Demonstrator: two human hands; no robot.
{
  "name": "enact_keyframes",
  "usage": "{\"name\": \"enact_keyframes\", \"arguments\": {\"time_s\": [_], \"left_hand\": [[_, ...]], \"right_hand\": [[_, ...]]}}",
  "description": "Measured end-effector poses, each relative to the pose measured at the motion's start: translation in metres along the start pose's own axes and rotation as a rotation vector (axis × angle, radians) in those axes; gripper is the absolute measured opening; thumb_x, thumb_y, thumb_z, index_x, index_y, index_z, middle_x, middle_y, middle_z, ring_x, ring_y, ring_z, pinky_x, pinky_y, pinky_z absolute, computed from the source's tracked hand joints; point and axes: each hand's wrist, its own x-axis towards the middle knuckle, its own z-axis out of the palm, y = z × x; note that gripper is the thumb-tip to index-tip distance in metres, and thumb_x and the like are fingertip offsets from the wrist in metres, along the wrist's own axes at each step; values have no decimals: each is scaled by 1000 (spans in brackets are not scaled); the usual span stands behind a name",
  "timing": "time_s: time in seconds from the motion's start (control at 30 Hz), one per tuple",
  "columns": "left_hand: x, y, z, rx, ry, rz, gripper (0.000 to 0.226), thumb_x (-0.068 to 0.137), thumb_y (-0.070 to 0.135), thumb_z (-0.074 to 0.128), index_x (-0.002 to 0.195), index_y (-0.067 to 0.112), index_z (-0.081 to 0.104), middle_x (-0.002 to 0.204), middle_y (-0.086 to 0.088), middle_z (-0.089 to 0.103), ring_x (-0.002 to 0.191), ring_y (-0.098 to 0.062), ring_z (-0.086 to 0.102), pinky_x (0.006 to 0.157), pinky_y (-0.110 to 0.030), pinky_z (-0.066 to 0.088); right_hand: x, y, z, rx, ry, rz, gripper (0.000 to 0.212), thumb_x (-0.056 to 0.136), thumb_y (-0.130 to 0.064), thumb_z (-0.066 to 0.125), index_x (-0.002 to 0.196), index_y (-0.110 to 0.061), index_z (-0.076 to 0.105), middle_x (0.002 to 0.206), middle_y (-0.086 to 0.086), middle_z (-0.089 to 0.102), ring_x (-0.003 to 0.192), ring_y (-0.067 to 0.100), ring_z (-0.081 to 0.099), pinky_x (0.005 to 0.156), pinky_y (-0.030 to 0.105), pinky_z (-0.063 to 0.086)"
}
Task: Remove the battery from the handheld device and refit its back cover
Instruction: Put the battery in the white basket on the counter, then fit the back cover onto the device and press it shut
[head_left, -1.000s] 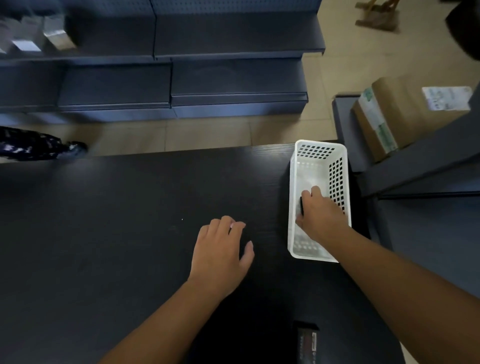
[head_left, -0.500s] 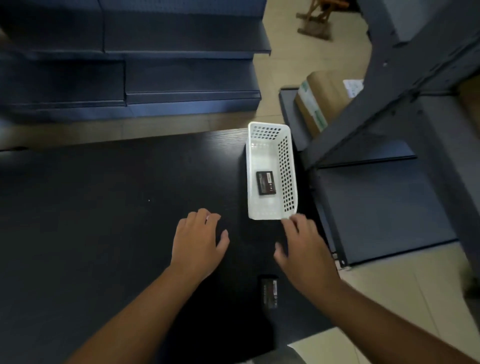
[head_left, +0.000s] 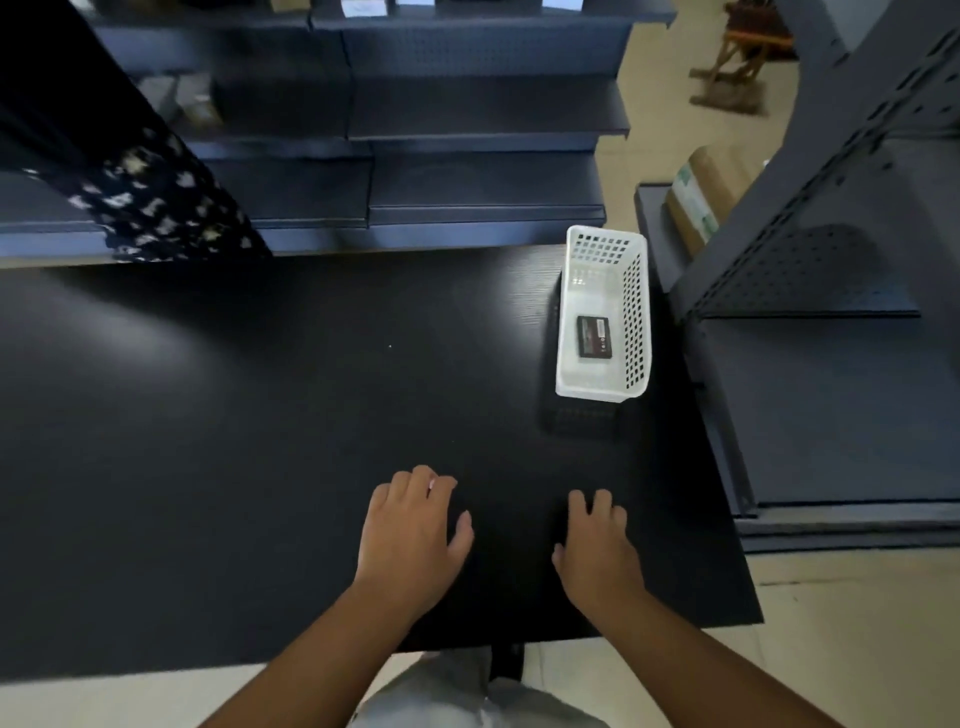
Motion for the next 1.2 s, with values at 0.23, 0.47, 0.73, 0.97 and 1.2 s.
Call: {"name": "enact_keyframes", "arguments": {"time_s": [0.23, 0.47, 0.73, 0.97, 1.2], "left_hand": [[-45, -21, 0, -12, 49, -77, 47, 98, 52, 47, 135, 27, 58, 131, 4, 61, 119, -17, 57, 105, -35, 45], [-97, -74, -36, -4, 160, -226, 47, 95, 52, 49, 132, 25, 62, 124, 4, 63, 113, -18, 60, 101, -36, 48], [-150, -179, -88, -50, 353, -434, 50, 97, 57, 43, 140, 32, 52, 130, 10, 58, 119, -13, 56, 108, -34, 44], [-214, -295, -108, -92, 457, -591, 48, 95, 55, 49, 132, 28, 60, 121, 8, 64, 111, -15, 60, 103, -36, 49], [-282, -434, -117, -125, 501, -692, 48, 92, 53, 45, 127, 26, 64, 113, 7, 64, 104, -17, 60, 97, -35, 49]], "right_hand": [[-6, -8, 0, -3, 26, 6, 69, 89, -34, 72, 144, -19, 34, 141, 10, 35, 123, 30, 43, 84, 33, 57], [-36, -82, -55, -45, -38, -176, 72, 87, -36, 72, 146, -19, 34, 145, 10, 35, 130, 33, 41, 86, 36, 54], [-95, -246, -109, -115, 51, -539, 73, 89, -37, 70, 149, -24, 30, 149, 6, 31, 131, 29, 40, 83, 32, 51], [-137, -388, -90, -177, 82, -665, 65, 88, -38, 72, 142, -23, 39, 146, 4, 33, 128, 28, 42, 75, 30, 47], [-184, -546, -53, -282, 89, -775, 61, 88, -38, 71, 139, -23, 40, 139, 0, 35, 122, 23, 42, 67, 27, 44]]}}
